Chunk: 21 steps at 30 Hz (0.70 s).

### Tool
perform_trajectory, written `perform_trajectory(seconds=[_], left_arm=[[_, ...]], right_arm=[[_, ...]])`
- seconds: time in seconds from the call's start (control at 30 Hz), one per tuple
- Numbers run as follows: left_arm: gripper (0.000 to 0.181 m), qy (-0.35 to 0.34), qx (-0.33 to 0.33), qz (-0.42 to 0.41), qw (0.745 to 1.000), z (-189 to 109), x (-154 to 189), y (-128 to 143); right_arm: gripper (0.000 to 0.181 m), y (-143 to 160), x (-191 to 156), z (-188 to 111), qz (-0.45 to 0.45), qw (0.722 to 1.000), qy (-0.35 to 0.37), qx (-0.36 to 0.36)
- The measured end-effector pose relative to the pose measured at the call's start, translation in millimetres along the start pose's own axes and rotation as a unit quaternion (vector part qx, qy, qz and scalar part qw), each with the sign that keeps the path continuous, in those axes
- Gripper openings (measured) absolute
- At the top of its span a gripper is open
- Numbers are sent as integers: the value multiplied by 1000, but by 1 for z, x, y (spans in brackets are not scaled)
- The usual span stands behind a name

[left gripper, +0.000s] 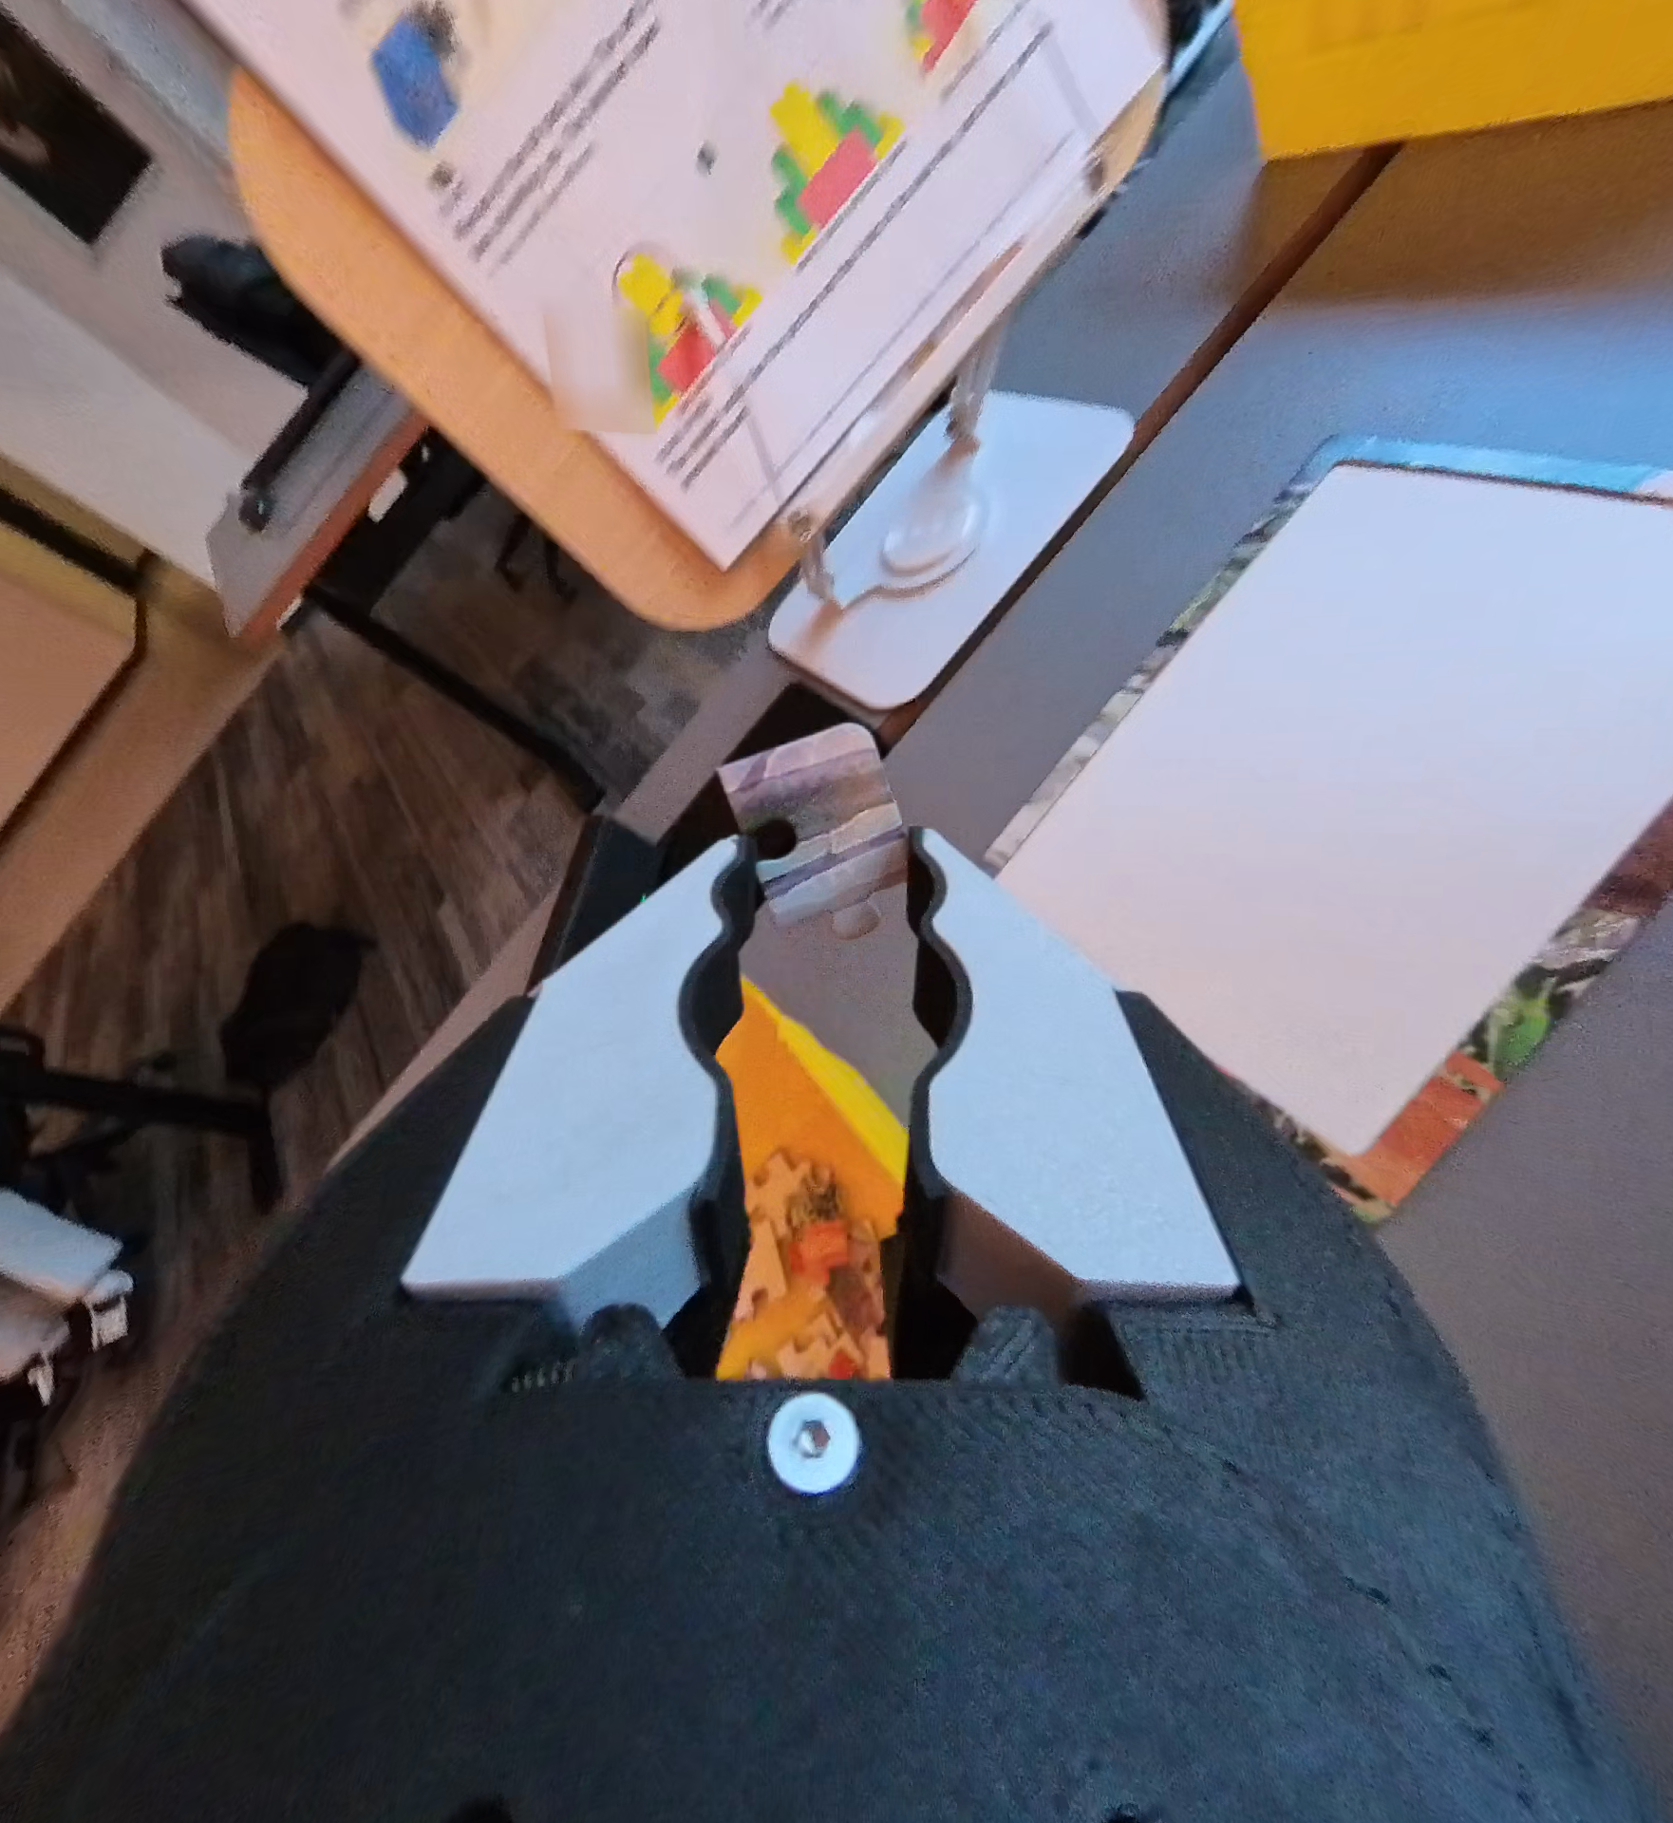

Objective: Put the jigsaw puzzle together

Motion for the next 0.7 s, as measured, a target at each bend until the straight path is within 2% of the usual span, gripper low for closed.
perform_trajectory(seconds=[0.1, 0.2, 0.3, 0.4, 0.47, 0.57, 0.6, 0.63, 0.7], left_arm=[[28, 17, 26, 53, 998, 2, 36, -33], [28, 23, 37, 82, 996, 4, 60, -51], [29, 26, 50, 87, 995, 3, 73, -61], [28, 17, 49, 95, 994, 3, 77, -65], [28, 17, 47, 99, 994, 4, 79, -65], [29, 35, 51, 95, 994, 6, 85, -67], [29, 40, 51, 95, 993, 7, 88, -67], [28, 42, 52, 96, 993, 8, 90, -68], [29, 42, 51, 95, 993, 10, 91, -68]], right_arm=[[68, -1, -34, 10, 59, 992, -110, 10], [59, -3, -61, 19, 131, 971, -200, 21], [45, -7, -77, 25, 209, 942, -261, 41], [31, -15, -89, 23, 280, 900, -327, 72], [26, -17, -93, 24, 309, 883, -344, 80], [23, -16, -92, 27, 333, 877, -334, 89], [18, -15, -92, 28, 339, 876, -332, 87], [4, -15, -93, 28, 337, 874, -338, 86], [1, -12, -91, 29, 327, 880, -335, 78]])
Point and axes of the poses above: each gripper's, where its closed fingertips meet, z out along the fingers, y out of its underside, x = y × z across the jaws, the point moved 4 cm from there along -z, back along the fingers, and after that the axes turned 4 degrees about y, right-handed, at the moved point
